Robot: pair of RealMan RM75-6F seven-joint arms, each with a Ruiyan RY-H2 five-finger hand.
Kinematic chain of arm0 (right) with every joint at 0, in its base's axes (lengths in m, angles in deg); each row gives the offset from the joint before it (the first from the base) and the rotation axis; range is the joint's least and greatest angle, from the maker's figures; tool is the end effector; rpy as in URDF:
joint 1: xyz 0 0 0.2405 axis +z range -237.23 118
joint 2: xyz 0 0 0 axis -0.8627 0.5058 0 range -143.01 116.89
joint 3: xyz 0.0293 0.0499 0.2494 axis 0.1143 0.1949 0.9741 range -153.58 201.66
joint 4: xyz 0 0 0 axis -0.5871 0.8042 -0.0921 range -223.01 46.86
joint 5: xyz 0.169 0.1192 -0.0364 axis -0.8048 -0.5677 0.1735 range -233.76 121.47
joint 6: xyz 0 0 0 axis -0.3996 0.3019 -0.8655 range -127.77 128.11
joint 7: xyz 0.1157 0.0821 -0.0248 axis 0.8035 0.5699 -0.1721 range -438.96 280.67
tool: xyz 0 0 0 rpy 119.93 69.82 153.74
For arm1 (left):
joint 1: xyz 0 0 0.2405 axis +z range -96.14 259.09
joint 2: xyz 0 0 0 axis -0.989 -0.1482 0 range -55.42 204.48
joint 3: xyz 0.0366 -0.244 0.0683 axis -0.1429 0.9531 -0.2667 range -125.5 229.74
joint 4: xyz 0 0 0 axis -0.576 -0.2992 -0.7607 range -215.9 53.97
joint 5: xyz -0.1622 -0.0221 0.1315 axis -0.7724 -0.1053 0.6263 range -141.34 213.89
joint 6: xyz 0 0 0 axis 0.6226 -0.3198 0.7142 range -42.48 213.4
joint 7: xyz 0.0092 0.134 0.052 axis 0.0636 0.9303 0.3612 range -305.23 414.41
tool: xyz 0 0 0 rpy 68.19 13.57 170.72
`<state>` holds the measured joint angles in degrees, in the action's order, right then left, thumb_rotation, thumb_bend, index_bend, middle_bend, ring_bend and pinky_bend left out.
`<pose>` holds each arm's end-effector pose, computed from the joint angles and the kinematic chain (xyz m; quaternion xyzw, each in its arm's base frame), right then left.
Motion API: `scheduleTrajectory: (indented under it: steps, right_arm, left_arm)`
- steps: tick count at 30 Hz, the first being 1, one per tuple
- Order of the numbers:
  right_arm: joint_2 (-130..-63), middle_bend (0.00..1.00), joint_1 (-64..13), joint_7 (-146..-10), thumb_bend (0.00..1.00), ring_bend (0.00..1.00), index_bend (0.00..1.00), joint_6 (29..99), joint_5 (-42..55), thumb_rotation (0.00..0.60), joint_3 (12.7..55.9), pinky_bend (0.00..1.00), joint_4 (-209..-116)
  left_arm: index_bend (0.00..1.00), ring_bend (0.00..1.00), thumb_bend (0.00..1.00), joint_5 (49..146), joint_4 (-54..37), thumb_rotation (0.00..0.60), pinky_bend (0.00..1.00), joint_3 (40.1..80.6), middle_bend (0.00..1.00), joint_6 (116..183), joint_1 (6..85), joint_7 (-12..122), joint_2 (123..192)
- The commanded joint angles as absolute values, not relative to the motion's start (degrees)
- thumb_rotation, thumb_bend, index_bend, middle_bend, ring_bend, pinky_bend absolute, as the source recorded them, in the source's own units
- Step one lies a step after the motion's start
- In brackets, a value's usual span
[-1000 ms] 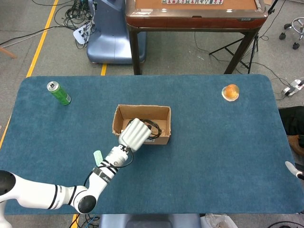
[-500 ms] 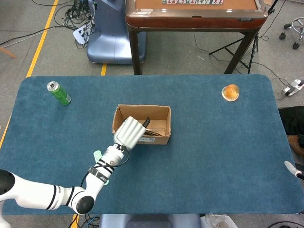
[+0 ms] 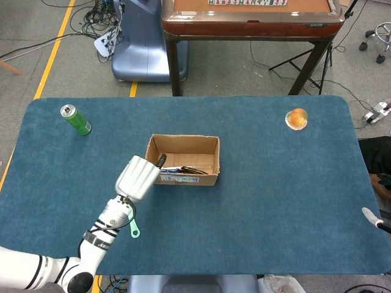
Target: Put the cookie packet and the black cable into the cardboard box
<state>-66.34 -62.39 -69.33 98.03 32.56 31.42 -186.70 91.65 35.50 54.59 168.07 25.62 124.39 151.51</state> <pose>-0.2935 -0.1517 0.2432 0.5176 -0.3403 0.4793 0.6217 -0.0480 0.2985 0.0622 -0.7793 -0.0586 -0.2989 0.5477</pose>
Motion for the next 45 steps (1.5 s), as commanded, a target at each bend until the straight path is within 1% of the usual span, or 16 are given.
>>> scheduleTrajectory:
  steps: [1, 4, 6, 8, 10, 12, 16, 19, 24, 30, 40, 45]
  right_arm:
    - [-66.8, 0.38, -62.0, -70.6, 0.08, 0.26, 0.28, 97.4, 32.3, 0.6, 31.4, 0.44, -186.8]
    - [-67.2, 0.38, -61.7, -71.9, 0.08, 0.26, 0.28, 96.7, 32.2, 0.6, 31.3, 0.44, -187.0]
    - [-67.7, 0.38, -61.4, -73.3, 0.08, 0.26, 0.28, 96.1, 32.3, 0.6, 31.1, 0.44, -187.1]
    - [-68.2, 0.38, -61.0, -74.7, 0.08, 0.26, 0.28, 95.5, 32.3, 0.6, 30.9, 0.44, -187.1]
    - [-68.7, 0.38, -60.6, -76.2, 0.08, 0.26, 0.28, 94.7, 32.4, 0.6, 30.7, 0.44, -187.2]
    - [-69.1, 0.38, -60.3, -77.4, 0.08, 0.26, 0.28, 94.0, 32.4, 0.6, 30.6, 0.44, -187.3]
    - [-70.1, 0.38, -59.5, -79.9, 0.08, 0.26, 0.28, 92.6, 32.1, 0.6, 30.4, 0.44, -187.3]
    - [-70.7, 0.38, -59.2, -81.5, 0.08, 0.26, 0.29, 92.0, 31.8, 0.6, 30.3, 0.44, -187.2]
    - [-71.8, 0.38, -58.8, -84.0, 0.08, 0.26, 0.29, 91.4, 31.2, 0.6, 30.3, 0.44, -187.1]
    - [-73.1, 0.38, -58.2, -86.9, 0.08, 0.26, 0.29, 90.5, 30.0, 0.6, 30.5, 0.44, -186.7]
    - [-74.8, 0.38, -57.0, -90.8, 0.08, 0.26, 0.3, 88.3, 28.8, 0.6, 30.3, 0.44, -186.3]
    - [-74.8, 0.38, -56.8, -90.6, 0.08, 0.26, 0.3, 88.2, 28.7, 0.6, 30.4, 0.44, -186.3]
  left_arm:
    - [0.27, 0.89, 0.3, 99.4, 37.9, 0.6, 1.0, 50.4, 0.93, 172.1, 30.7, 119.5, 148.5]
    - [0.31, 0.86, 0.3, 105.6, 37.5, 0.6, 1.0, 47.9, 0.92, 174.3, 34.1, 115.2, 147.1]
    - [0.31, 0.83, 0.3, 109.5, 37.4, 0.6, 1.0, 46.3, 0.89, 176.3, 37.1, 111.9, 146.2]
    - [0.32, 0.79, 0.3, 112.3, 37.3, 0.6, 1.0, 44.9, 0.84, 177.7, 39.7, 109.3, 145.3]
    - [0.31, 0.73, 0.3, 114.9, 37.0, 0.6, 0.96, 43.5, 0.76, 178.6, 42.0, 107.3, 144.5]
    - [0.31, 0.66, 0.3, 116.8, 37.0, 0.6, 0.88, 42.6, 0.66, 179.5, 44.1, 105.6, 143.9]
    - [0.31, 0.51, 0.3, 120.8, 36.5, 0.6, 0.71, 40.6, 0.52, 181.2, 48.5, 100.7, 142.9]
    - [0.31, 0.43, 0.3, 123.6, 35.8, 0.6, 0.6, 39.1, 0.44, 182.4, 51.8, 97.4, 142.1]
    - [0.32, 0.39, 0.3, 127.7, 33.3, 0.6, 0.52, 37.1, 0.41, 184.5, 57.2, 92.7, 140.7]
    - [0.33, 0.39, 0.3, 126.9, 30.2, 0.6, 0.5, 36.7, 0.41, 185.9, 63.1, 87.3, 139.8]
    - [0.34, 0.39, 0.3, 125.6, 24.7, 0.6, 0.5, 39.0, 0.41, 186.7, 70.0, 79.7, 140.0]
    - [0.34, 0.39, 0.3, 125.4, 22.4, 0.6, 0.5, 40.4, 0.41, 185.6, 71.4, 77.9, 139.8]
